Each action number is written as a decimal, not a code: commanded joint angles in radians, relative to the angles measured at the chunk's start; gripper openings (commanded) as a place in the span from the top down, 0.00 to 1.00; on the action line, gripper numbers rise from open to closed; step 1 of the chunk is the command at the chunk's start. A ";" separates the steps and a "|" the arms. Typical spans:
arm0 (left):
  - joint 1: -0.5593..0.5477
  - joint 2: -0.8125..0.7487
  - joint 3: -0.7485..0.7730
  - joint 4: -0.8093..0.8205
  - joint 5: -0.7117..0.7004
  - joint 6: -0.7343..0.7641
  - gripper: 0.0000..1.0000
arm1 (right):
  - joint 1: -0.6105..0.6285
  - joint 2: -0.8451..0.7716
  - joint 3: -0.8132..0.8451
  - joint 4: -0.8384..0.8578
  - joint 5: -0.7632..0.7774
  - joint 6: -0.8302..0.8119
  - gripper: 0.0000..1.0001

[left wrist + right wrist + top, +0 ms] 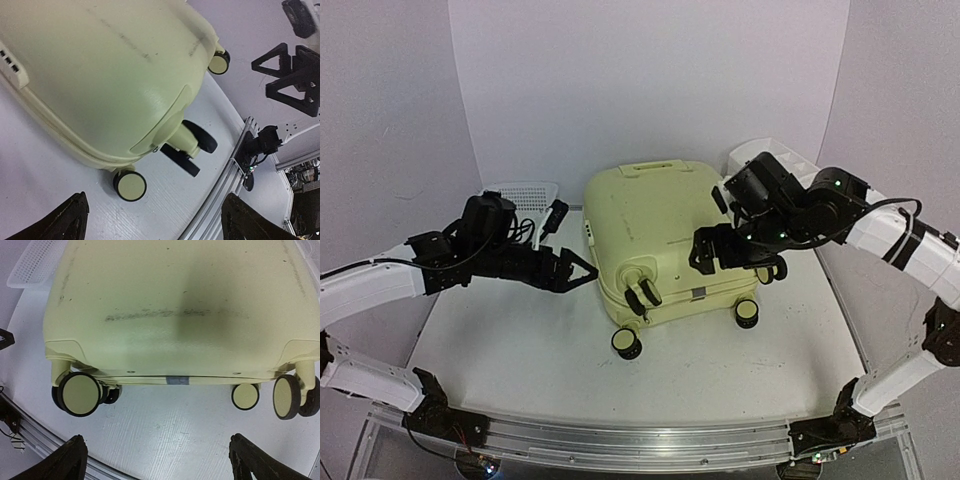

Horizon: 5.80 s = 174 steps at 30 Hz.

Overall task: Open, take out, and arrange the luggage
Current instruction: Hold the wheels of the luggage, then place the wheels of the luggage on the luggage, then adjust the luggage at the center of the board.

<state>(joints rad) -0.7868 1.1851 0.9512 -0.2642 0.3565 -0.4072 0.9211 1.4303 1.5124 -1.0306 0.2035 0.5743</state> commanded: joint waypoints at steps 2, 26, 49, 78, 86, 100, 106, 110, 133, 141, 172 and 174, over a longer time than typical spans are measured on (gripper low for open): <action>0.057 -0.106 -0.050 -0.066 -0.074 -0.035 0.07 | 0.070 0.037 0.020 0.119 0.012 0.096 0.02; 0.064 -0.176 -0.356 0.198 0.012 0.011 0.13 | 0.238 0.440 0.217 0.170 0.121 0.252 0.15; -0.176 -0.143 -0.558 0.602 -0.265 0.122 0.23 | 0.230 0.424 0.273 0.213 0.059 0.131 0.84; -0.372 0.067 -0.649 1.080 -0.565 0.100 0.46 | 0.229 0.468 0.466 0.430 0.046 0.049 0.86; -0.371 0.053 -0.672 1.064 -0.577 0.049 0.44 | 0.228 0.361 0.252 0.424 0.072 0.027 0.30; -0.309 -0.160 -0.550 0.671 -0.518 0.031 0.46 | 0.228 -0.032 -0.306 0.628 0.141 -0.121 0.20; -0.282 -0.080 -0.419 0.600 -0.383 0.080 0.46 | 0.188 -0.057 -0.338 0.513 0.258 -0.087 0.23; -0.282 0.028 -0.330 0.598 -0.307 0.103 0.51 | 0.132 -0.091 -0.384 0.487 0.198 -0.041 0.27; -0.285 0.462 0.095 0.611 -0.157 0.179 0.67 | 0.119 -0.429 -0.898 0.776 0.158 -0.160 0.22; -0.287 0.553 0.198 0.615 -0.098 0.182 0.67 | 0.120 -0.393 -0.970 0.908 0.095 -0.169 0.26; -0.263 0.108 -0.113 0.464 -0.276 0.247 0.57 | 0.050 0.148 -1.022 1.828 -0.039 -0.270 0.51; -0.259 0.095 -0.115 0.447 -0.287 0.261 0.56 | 0.049 0.176 -1.009 1.861 -0.056 -0.294 0.52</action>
<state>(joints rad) -1.0576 1.3365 0.8238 0.2085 0.1051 -0.2016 0.9756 1.5700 0.4538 0.6678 0.1459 0.3355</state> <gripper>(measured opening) 0.433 0.485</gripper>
